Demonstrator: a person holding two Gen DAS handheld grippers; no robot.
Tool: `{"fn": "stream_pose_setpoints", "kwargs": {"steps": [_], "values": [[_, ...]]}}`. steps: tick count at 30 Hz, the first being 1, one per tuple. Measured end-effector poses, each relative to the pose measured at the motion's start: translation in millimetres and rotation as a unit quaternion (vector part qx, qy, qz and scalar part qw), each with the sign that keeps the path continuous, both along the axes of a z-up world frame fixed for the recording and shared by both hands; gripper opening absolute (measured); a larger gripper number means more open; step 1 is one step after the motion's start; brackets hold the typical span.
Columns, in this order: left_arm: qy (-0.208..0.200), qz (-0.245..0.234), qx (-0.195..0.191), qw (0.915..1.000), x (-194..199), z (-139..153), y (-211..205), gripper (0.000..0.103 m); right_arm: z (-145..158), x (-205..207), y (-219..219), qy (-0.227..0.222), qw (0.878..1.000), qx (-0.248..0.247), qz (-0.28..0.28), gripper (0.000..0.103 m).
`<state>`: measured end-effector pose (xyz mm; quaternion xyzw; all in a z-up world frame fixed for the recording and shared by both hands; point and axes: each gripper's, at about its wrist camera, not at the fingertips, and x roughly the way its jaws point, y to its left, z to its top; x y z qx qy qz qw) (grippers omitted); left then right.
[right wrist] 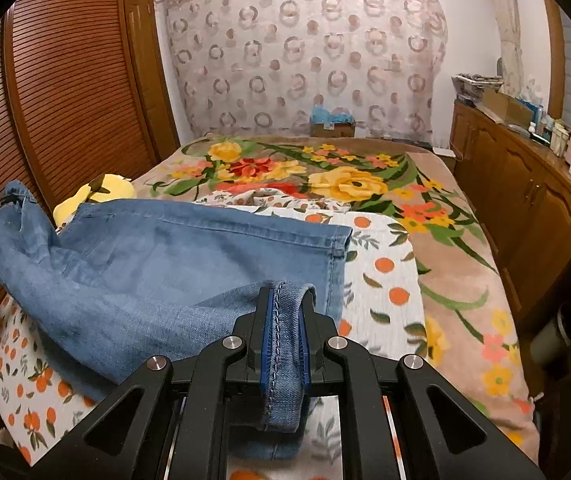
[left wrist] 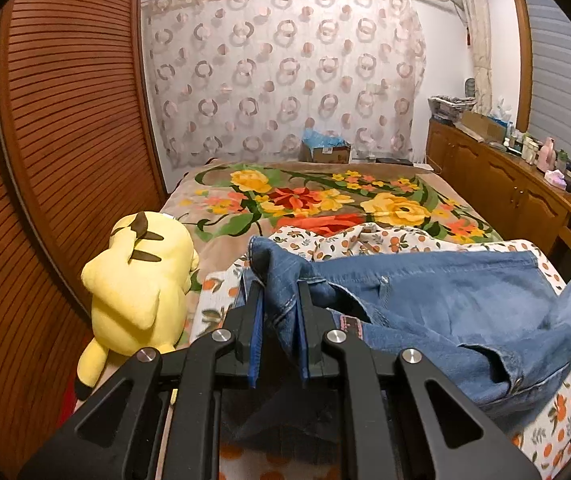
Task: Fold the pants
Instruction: 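Lift the gripped hems with both grippers and fold them over toward the waistband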
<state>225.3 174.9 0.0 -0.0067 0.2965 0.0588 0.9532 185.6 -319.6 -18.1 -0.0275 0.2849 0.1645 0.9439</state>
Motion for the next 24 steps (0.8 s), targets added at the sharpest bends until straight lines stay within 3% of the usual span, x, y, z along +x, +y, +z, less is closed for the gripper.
{"fn": "stream_pose_setpoints", "kwargs": {"steps": [12,17,20,22,24], "values": [[0.058,0.002,-0.010,0.9983,89,-33,15,0.016,-13,57,7,0.045,0.999,-0.003,-0.013,0.011],[0.079,0.001,-0.011,0.9968,104,-44,14,0.017,-9,71,13,0.062,0.998,0.006,-0.019,0.011],[0.078,0.001,-0.004,0.9970,103,-43,13,0.031,-5,73,18,0.064,0.998,0.001,-0.020,0.019],[0.067,-0.003,-0.004,0.9978,98,-37,13,0.048,-2,72,19,0.058,0.998,-0.009,-0.030,0.027],[0.059,-0.010,-0.009,0.9982,92,-31,12,0.053,3,71,17,0.050,0.998,-0.011,-0.038,0.036]]}}
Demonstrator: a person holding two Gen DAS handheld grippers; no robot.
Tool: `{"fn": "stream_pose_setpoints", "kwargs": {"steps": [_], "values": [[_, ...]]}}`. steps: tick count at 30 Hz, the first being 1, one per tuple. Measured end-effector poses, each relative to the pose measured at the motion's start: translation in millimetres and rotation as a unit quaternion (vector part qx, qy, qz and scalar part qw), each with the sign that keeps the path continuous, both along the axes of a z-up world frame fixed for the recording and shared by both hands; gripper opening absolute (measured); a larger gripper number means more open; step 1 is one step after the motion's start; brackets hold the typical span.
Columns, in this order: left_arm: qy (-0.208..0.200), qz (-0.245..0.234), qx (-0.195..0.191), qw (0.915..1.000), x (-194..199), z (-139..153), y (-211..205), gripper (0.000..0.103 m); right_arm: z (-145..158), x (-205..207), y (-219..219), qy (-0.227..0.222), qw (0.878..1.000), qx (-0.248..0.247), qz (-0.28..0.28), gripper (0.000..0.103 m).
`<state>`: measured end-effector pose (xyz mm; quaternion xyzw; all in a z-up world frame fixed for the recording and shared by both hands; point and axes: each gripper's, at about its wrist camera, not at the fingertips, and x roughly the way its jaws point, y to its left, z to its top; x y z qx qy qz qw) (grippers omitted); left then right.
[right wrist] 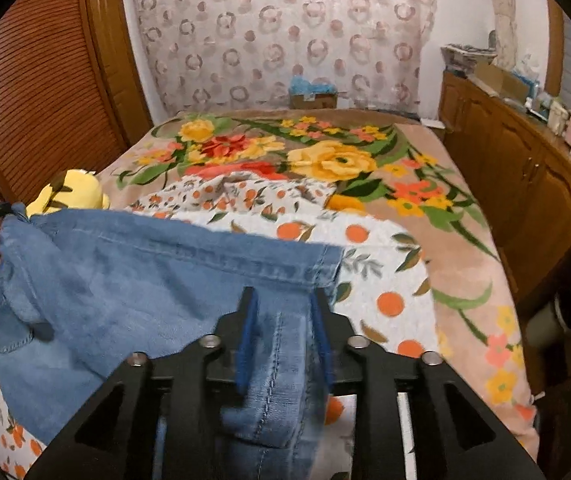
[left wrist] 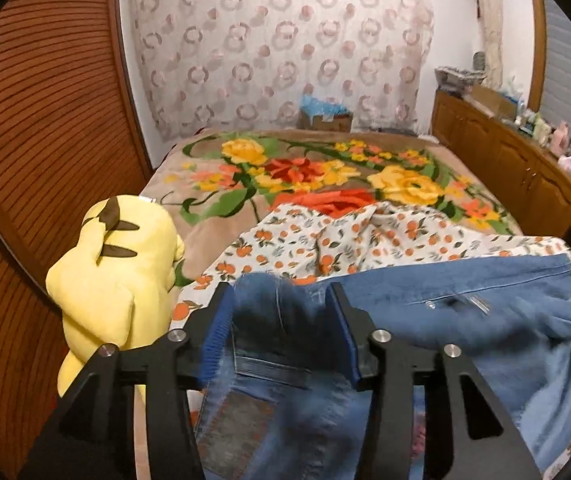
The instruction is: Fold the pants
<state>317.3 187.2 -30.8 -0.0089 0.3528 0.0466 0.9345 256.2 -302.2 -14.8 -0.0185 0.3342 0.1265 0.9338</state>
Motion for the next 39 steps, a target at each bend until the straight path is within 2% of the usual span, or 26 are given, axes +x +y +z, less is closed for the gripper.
{"fn": "stream_pose_setpoints", "kwargs": {"steps": [1,6,14,24,32,34,35,36,39], "values": [[-0.001,-0.002,0.000,1.0000,-1,2,0,0.058,4,-3,-2,-0.005,1.000,0.000,-0.005,0.037],[-0.006,-0.023,-0.002,0.9997,-16,7,-13,0.070,11,-20,3,-0.023,1.000,0.006,0.014,0.041],[0.012,-0.068,-0.023,0.9974,-27,-12,-47,0.070,5,-33,29,-0.014,0.997,0.006,0.082,0.051],[0.030,-0.096,-0.024,0.9946,-38,-30,-80,0.070,1,-23,65,0.010,0.989,-0.010,0.149,0.052],[0.036,-0.084,-0.022,0.9956,-50,-35,-73,0.070,-5,-1,82,0.036,0.984,-0.041,0.172,0.052],[0.037,-0.077,-0.022,0.9961,-51,-36,-68,0.070,-4,5,84,0.038,0.983,-0.049,0.174,0.031],[0.038,-0.074,-0.022,0.9963,-52,-37,-65,0.070,-2,9,85,0.040,0.982,-0.052,0.178,0.016],[0.039,-0.070,-0.022,0.9966,-53,-37,-63,0.070,0,9,88,0.038,0.982,-0.057,0.179,0.010],[0.037,-0.063,-0.021,0.9971,-55,-37,-58,0.070,8,16,89,0.023,0.982,-0.059,0.178,0.005]]}}
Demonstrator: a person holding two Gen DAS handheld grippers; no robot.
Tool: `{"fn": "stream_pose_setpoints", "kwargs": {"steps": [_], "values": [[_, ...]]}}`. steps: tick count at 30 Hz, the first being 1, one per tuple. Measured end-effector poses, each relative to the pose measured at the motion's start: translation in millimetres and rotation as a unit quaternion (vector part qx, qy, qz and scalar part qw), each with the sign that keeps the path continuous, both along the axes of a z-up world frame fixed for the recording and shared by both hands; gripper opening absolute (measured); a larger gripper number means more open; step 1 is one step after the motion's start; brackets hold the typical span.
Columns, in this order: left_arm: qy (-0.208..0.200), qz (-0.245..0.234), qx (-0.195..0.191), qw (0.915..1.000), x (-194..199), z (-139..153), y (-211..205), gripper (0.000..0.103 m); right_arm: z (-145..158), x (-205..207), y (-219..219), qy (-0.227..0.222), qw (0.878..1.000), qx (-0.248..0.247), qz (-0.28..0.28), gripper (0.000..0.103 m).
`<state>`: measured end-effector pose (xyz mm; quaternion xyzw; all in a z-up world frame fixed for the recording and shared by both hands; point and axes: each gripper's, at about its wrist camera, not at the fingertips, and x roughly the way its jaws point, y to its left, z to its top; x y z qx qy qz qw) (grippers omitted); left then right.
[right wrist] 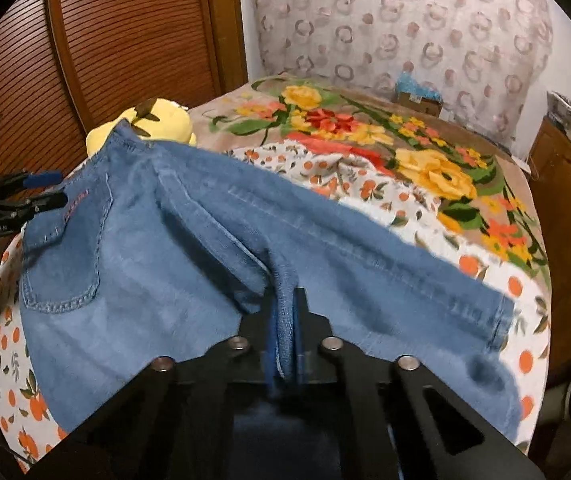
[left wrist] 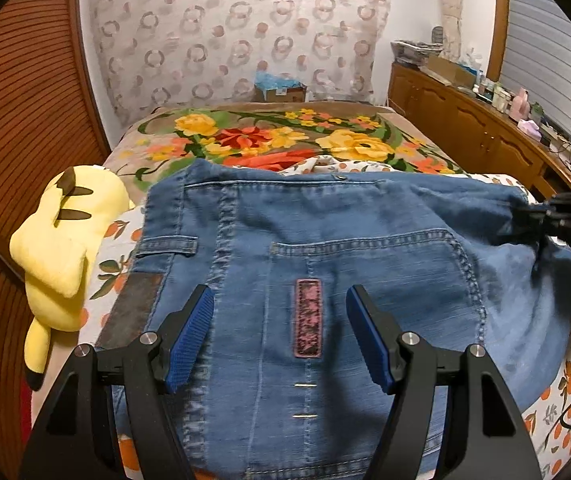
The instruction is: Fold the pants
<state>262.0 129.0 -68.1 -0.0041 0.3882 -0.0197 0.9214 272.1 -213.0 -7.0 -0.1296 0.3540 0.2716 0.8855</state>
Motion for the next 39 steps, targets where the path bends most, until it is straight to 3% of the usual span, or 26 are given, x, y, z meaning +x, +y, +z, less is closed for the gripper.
{"fn": "stream_pose_setpoints", "kwargs": {"steps": [9,16,18,23,30,39], "values": [[-0.005,0.011,0.002,0.9999,-6,3,7,0.070,33,20,-4,-0.044,0.998,0.010,-0.035,0.004],[-0.002,0.007,0.000,1.0000,-5,2,4,0.070,11,34,16,-0.022,0.998,-0.009,-0.058,0.006],[-0.002,0.004,0.000,1.0000,-5,2,2,0.070,9,33,12,-0.013,0.998,0.001,-0.064,0.034],[-0.003,-0.008,-0.005,1.0000,-4,2,-9,0.070,18,18,-22,-0.019,0.995,0.040,-0.090,0.045],[0.008,-0.029,-0.006,0.9995,1,-8,-30,0.070,13,-22,-67,-0.029,0.991,0.022,-0.131,0.045],[0.028,-0.032,0.000,0.9991,7,-23,-36,0.070,17,-51,-67,-0.034,0.992,0.029,-0.120,0.045]]}}
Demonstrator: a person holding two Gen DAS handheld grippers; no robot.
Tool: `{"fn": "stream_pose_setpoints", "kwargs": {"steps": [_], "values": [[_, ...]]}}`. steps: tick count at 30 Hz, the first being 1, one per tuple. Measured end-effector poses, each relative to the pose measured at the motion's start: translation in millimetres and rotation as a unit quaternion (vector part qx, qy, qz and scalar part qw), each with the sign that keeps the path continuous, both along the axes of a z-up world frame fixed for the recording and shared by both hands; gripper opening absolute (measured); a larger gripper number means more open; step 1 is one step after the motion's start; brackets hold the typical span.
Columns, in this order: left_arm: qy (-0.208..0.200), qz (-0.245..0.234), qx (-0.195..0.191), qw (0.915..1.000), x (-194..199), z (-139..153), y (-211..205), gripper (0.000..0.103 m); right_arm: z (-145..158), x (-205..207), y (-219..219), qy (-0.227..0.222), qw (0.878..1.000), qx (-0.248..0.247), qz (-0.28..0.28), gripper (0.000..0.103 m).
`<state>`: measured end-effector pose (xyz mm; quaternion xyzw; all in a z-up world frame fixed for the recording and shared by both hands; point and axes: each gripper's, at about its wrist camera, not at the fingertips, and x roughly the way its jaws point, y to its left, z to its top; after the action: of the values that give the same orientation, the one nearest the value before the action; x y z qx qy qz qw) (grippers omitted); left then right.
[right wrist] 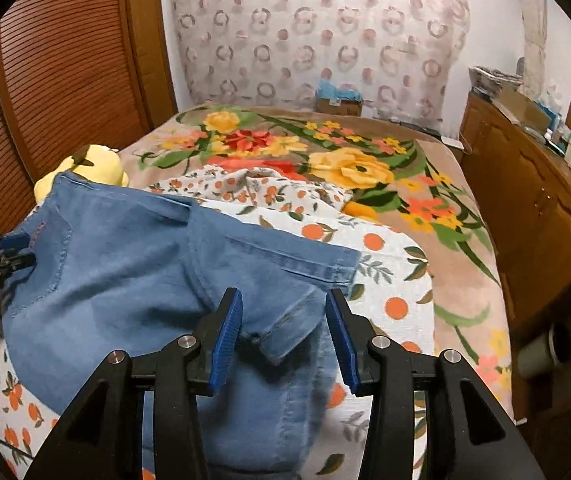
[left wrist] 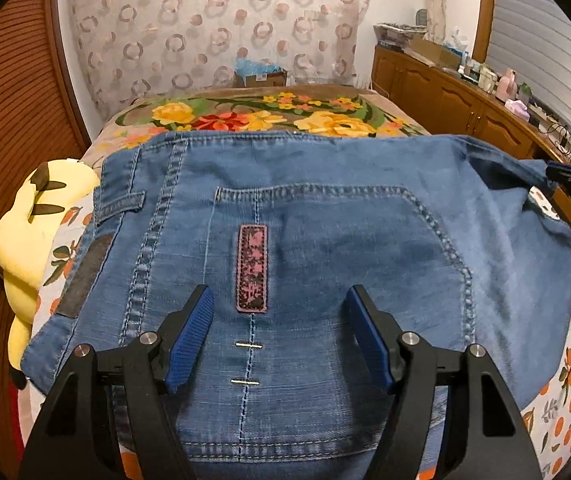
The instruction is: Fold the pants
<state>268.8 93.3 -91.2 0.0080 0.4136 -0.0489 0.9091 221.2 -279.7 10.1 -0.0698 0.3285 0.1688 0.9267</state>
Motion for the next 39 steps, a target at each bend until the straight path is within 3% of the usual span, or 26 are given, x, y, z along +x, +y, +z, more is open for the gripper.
{"fn": "stream_pose_setpoints", "kwargs": {"steps": [4,12,18,24,25,27,28,35,39], "values": [[0.004,-0.001,0.001,1.0000,0,-6,-1,0.070,2,-9,0,-0.010,1.000,-0.003,0.020,0.047],[-0.002,-0.003,0.005,1.0000,0,-10,-3,0.070,-9,14,10,0.007,0.997,-0.068,0.033,0.048],[-0.002,-0.004,0.004,1.0000,0,-9,-2,0.070,4,16,20,0.006,0.996,-0.072,0.053,0.048],[-0.002,-0.004,0.005,1.0000,0,-9,-2,0.070,-9,21,29,0.015,0.992,-0.108,0.070,0.047],[-0.002,-0.004,0.004,1.0000,0,-9,-2,0.070,-11,24,28,0.018,0.991,-0.115,0.068,0.043],[-0.002,-0.004,0.004,1.0000,0,-9,-2,0.070,-13,33,25,0.024,0.990,-0.122,0.065,0.015],[-0.002,-0.004,0.004,1.0000,0,-9,-2,0.070,-12,39,22,0.027,0.990,-0.121,0.064,0.012],[-0.002,-0.004,0.004,1.0000,0,-9,-2,0.070,7,76,5,0.017,0.997,-0.071,0.026,0.009],[-0.002,-0.004,0.004,1.0000,0,-9,-2,0.070,-1,97,6,0.027,0.998,-0.058,-0.002,0.010]]}}
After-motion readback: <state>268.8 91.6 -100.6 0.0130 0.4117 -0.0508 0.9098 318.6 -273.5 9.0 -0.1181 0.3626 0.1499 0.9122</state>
